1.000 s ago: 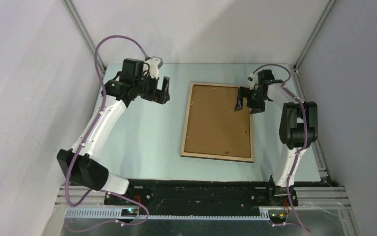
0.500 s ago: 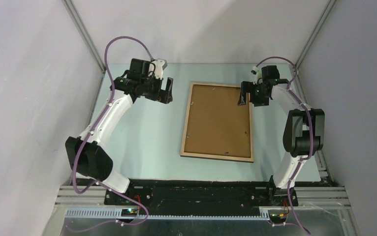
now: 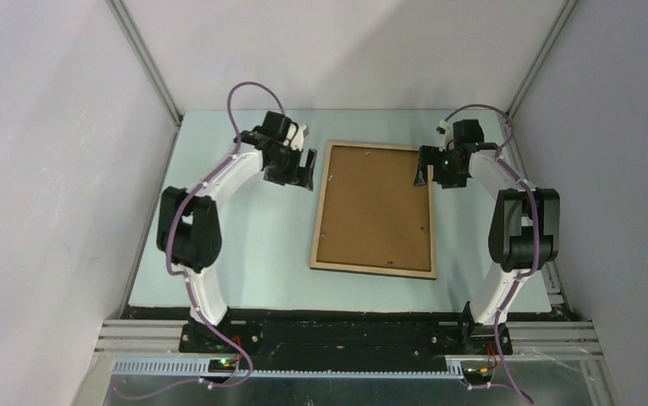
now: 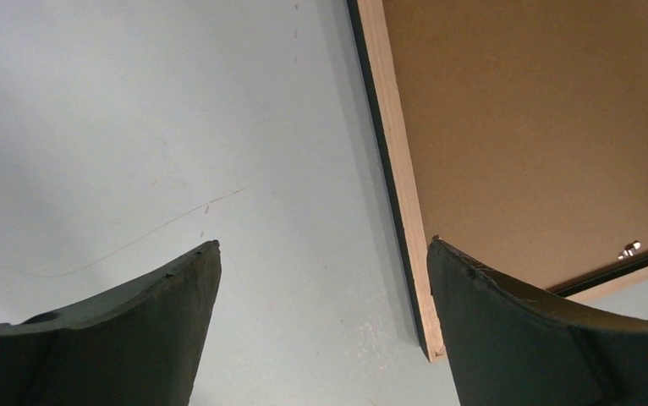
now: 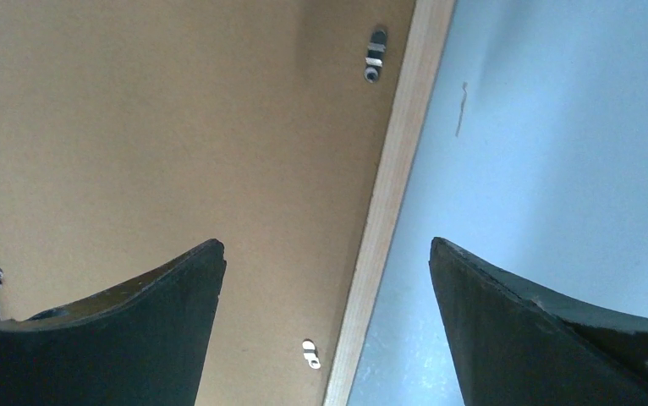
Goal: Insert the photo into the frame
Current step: Place the photo frame item in the photo frame, then move the photo frame to the center of the board.
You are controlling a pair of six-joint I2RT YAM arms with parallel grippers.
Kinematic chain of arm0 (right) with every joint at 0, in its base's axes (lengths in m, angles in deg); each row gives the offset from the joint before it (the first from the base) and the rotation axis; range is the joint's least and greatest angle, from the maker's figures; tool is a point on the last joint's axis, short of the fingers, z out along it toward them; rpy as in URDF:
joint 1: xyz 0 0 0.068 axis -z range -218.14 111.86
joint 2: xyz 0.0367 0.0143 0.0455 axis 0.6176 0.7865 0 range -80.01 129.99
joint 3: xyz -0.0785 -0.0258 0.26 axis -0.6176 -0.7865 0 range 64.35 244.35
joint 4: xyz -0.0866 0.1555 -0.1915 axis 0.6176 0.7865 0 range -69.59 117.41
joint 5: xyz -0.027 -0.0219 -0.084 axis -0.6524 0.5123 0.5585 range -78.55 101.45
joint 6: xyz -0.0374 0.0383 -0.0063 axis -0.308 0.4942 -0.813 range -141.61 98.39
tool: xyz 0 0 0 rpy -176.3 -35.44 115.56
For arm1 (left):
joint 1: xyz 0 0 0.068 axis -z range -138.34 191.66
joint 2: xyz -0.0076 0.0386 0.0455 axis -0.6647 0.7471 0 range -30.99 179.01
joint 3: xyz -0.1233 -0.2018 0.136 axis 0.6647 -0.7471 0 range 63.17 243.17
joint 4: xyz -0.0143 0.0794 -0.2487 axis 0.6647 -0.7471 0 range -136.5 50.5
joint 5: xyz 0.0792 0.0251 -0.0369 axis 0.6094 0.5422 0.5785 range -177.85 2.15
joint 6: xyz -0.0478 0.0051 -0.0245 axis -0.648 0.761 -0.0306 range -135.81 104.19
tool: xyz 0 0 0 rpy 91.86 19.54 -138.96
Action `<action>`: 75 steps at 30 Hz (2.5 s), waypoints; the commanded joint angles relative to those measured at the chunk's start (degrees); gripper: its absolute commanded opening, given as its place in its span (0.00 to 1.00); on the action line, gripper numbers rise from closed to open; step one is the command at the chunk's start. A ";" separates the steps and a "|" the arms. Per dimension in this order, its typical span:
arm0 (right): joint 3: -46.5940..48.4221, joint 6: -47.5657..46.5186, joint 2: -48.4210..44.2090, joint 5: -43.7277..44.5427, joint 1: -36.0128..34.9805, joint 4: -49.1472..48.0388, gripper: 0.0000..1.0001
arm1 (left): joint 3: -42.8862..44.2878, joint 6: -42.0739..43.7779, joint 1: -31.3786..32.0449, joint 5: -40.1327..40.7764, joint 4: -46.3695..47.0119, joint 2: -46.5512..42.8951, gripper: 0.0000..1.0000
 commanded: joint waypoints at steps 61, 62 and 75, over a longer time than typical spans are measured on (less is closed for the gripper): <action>-9.69 -3.72 2.57 -13.50 -1.75 2.79 0.10 | -16.41 -0.56 7.29 -13.35 8.02 6.11 0.00; -10.38 -3.89 1.99 -13.67 -2.31 2.82 0.10 | -17.13 -0.07 7.30 -13.91 7.95 4.72 0.00; -12.20 -3.52 -3.23 -11.58 -4.37 0.41 0.46 | -23.29 4.57 7.30 -12.73 6.15 -3.43 0.00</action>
